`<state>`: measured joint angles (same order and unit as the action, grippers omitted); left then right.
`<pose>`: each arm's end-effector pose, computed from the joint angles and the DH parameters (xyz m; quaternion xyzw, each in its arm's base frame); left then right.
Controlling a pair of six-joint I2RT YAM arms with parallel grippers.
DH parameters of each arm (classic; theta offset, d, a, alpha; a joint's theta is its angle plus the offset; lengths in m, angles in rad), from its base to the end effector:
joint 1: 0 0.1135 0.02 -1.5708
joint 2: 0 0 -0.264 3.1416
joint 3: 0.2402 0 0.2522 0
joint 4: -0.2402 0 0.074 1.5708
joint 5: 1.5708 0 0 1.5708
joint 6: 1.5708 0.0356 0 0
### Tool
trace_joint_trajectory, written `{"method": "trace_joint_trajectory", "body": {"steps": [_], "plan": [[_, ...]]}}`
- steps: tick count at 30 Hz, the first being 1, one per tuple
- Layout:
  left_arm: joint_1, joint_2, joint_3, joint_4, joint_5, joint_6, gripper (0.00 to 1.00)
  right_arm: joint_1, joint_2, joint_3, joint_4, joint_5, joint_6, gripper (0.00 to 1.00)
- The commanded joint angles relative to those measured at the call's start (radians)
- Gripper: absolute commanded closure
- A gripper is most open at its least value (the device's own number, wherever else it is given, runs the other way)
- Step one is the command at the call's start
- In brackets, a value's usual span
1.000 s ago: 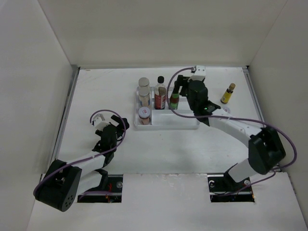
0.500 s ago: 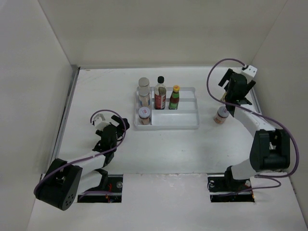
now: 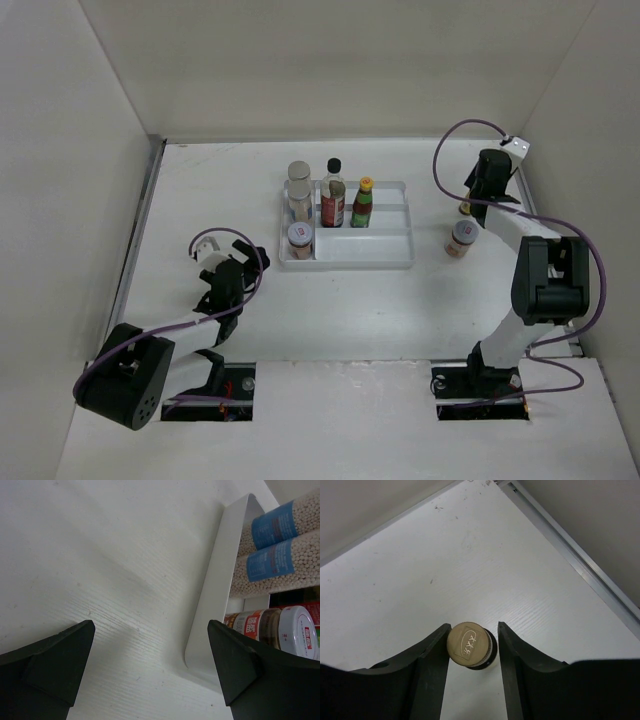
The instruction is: Organize the condiment bottles
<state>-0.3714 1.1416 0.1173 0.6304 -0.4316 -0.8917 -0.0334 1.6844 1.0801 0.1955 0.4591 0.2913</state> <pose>0.1796 -0.0540 0.1346 -0.3238 0.7546 -0.1764 0.5428 0.3820 -0.0286 0.2439 0.2548 0.7831 -0.1199 0.5545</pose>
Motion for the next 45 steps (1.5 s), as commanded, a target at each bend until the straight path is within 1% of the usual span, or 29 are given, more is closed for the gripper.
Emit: {"method": "trace_joint_trajectory", "body": {"steps": [1,4,8,11,13,16,20,26,29,32,41,43,45], "plan": [[0.004,0.006,0.015,0.063,0.011,-0.010,0.00,-0.007,0.018,0.053,0.062,-0.017,-0.004,0.55],[0.004,0.004,0.015,0.063,0.011,-0.010,0.00,-0.004,0.009,0.044,0.105,-0.020,-0.011,0.62],[0.006,0.013,0.016,0.066,0.011,-0.010,0.00,0.014,-0.063,0.020,0.119,-0.004,-0.038,0.66],[0.006,0.015,0.018,0.066,0.017,-0.010,0.00,0.074,-0.133,0.004,0.136,-0.002,-0.035,0.67],[0.006,0.015,0.019,0.071,0.022,-0.010,0.00,0.140,-0.164,0.000,0.145,-0.005,-0.040,0.66],[0.007,0.043,0.019,0.086,0.027,-0.010,0.00,0.223,-0.166,0.006,0.166,-0.010,-0.032,0.66],[0.009,0.043,0.019,0.094,0.034,-0.010,0.00,0.333,-0.160,-0.002,0.180,-0.011,-0.018,0.66],[0.012,0.029,0.013,0.098,0.041,-0.010,0.00,0.444,-0.164,-0.031,0.188,-0.011,0.002,0.66],[0.012,0.053,0.016,0.103,0.050,-0.010,0.00,0.468,-0.163,-0.045,0.188,-0.007,0.008,0.65],[0.009,0.037,0.016,0.103,0.051,-0.010,0.00,0.482,-0.160,-0.071,0.188,-0.004,0.014,0.65],[0.015,0.052,0.016,0.103,0.057,-0.013,0.00,0.485,-0.146,-0.123,0.186,0.027,0.005,0.64],[0.012,0.041,0.018,0.103,0.065,-0.013,0.00,0.488,-0.137,-0.129,0.188,0.032,0.000,0.62],[0.010,0.040,0.016,0.104,0.057,-0.013,0.00,0.493,-0.129,-0.138,0.188,0.035,0.008,0.57]]}}
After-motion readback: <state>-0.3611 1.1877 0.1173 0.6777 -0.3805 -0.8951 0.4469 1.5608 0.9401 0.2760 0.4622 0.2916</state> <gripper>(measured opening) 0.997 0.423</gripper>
